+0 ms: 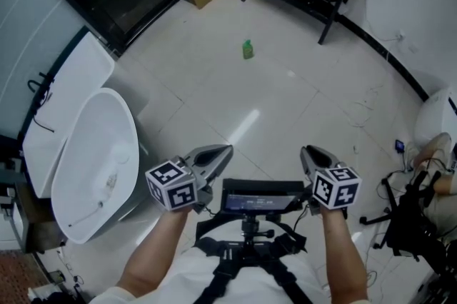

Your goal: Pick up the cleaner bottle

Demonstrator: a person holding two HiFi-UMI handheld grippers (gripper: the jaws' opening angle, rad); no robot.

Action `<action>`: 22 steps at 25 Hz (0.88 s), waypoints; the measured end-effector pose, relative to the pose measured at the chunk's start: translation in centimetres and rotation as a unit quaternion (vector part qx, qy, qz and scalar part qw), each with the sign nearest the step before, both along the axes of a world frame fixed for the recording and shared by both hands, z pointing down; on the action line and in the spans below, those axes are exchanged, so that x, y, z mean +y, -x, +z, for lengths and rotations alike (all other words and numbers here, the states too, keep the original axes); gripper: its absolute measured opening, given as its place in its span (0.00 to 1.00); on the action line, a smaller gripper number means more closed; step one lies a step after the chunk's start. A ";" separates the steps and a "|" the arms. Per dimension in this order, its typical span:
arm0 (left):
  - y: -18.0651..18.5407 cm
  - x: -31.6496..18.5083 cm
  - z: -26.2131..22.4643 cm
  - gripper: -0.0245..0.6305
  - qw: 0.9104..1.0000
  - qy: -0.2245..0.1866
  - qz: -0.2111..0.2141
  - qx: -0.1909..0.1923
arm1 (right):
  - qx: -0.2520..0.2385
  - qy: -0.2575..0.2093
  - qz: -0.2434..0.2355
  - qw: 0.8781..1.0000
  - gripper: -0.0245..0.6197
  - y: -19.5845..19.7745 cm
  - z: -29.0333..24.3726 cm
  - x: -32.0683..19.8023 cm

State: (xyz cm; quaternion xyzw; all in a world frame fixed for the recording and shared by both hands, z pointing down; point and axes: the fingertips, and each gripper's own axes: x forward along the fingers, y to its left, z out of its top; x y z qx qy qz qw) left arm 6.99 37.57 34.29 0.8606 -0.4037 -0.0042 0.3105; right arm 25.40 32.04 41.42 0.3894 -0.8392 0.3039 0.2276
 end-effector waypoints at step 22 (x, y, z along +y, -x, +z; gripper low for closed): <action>9.0 -2.5 -0.2 0.04 1.000 -0.017 0.001 0.020 | 0.020 -0.012 -0.021 0.999 0.13 10.2 -0.9 -2.7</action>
